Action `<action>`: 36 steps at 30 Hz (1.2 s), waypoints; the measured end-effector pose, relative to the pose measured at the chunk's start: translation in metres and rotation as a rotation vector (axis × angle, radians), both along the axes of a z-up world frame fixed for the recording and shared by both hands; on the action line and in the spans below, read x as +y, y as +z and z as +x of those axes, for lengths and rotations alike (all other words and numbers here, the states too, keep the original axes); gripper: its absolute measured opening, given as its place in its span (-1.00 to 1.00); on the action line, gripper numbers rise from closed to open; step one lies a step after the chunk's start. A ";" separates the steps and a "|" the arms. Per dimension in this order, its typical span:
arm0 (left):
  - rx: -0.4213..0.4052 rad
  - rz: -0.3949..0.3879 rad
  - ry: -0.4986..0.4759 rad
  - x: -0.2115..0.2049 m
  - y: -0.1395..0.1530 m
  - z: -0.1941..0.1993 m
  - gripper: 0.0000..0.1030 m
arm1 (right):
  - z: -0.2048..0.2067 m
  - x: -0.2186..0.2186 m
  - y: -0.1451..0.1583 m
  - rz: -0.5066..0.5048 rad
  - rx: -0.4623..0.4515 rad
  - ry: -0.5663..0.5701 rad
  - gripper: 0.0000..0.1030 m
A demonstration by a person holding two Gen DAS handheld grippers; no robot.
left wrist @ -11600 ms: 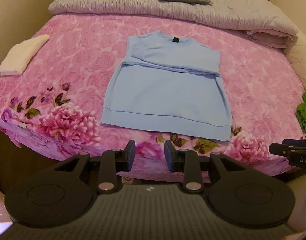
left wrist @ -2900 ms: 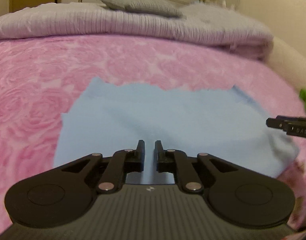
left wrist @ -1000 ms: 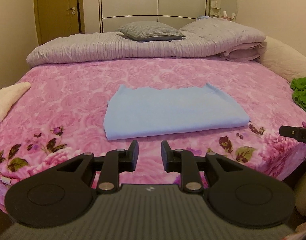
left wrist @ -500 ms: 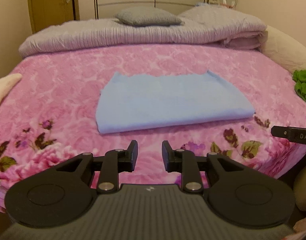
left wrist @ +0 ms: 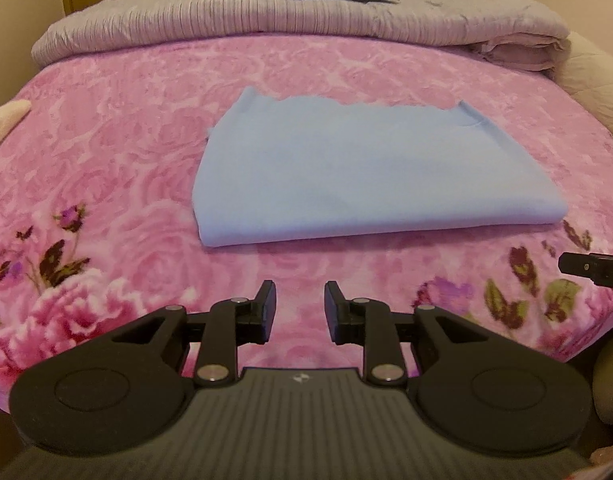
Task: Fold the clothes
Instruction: 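Grasp the folded sweatshirt corner with both grippers and lift it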
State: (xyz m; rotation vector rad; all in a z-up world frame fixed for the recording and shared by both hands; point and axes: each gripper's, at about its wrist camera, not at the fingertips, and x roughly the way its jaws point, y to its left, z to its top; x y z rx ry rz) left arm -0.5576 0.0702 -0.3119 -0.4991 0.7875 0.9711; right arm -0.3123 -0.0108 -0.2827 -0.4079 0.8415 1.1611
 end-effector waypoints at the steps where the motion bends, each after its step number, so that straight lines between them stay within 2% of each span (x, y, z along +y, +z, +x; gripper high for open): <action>1: 0.001 -0.007 0.003 0.004 -0.003 0.000 -0.57 | 0.001 0.003 -0.003 -0.006 0.002 0.002 0.10; 5: -0.042 -0.040 0.019 0.017 -0.013 -0.003 -0.57 | 0.008 0.014 -0.013 -0.016 0.033 -0.005 0.10; 6: -0.057 -0.050 0.024 0.020 -0.015 -0.004 -0.57 | 0.015 0.013 -0.017 0.000 0.083 -0.027 0.10; 7: -0.128 -0.090 0.042 0.027 -0.018 -0.011 -0.57 | 0.027 0.011 -0.022 0.031 0.174 -0.068 0.10; 9: -0.308 -0.192 0.137 0.042 -0.025 -0.030 -0.52 | 0.049 0.005 -0.034 0.092 0.355 -0.149 0.10; 11: -0.470 -0.271 0.266 0.055 -0.036 -0.049 -0.43 | 0.071 -0.002 -0.045 0.153 0.531 -0.237 0.10; 13: -0.575 -0.309 0.398 0.066 -0.045 -0.062 -0.38 | 0.091 -0.009 -0.059 0.214 0.680 -0.339 0.10; 16: -0.658 -0.339 0.523 0.081 -0.058 -0.066 -0.28 | 0.111 -0.011 -0.073 0.283 0.803 -0.451 0.10; 20: -0.735 -0.414 0.659 0.096 -0.083 -0.067 -0.28 | 0.126 -0.001 -0.087 0.318 0.893 -0.560 0.10; 22: -0.778 -0.415 0.701 0.100 -0.089 -0.066 -0.26 | 0.132 0.006 -0.092 0.335 0.915 -0.602 0.09; 25: -0.779 -0.392 0.693 0.106 -0.088 -0.062 -0.25 | 0.140 0.018 -0.097 0.365 0.922 -0.643 0.09; 26: -0.779 -0.385 0.690 0.108 -0.088 -0.061 -0.43 | 0.142 0.022 -0.099 0.367 0.917 -0.649 0.09; 27: -0.779 -0.377 0.687 0.110 -0.088 -0.059 -0.55 | 0.143 0.024 -0.099 0.361 0.909 -0.654 -0.11; 28: -0.771 -0.365 0.661 0.112 -0.088 -0.058 -0.64 | 0.145 0.026 -0.100 0.356 0.901 -0.659 -0.40; 31: -0.740 -0.314 0.612 0.107 -0.084 -0.057 -0.74 | 0.148 0.026 -0.103 0.360 0.890 -0.656 -0.63; 36: -0.681 -0.202 0.528 0.088 -0.064 -0.059 -0.84 | 0.141 0.010 -0.091 0.402 0.854 -0.588 -0.70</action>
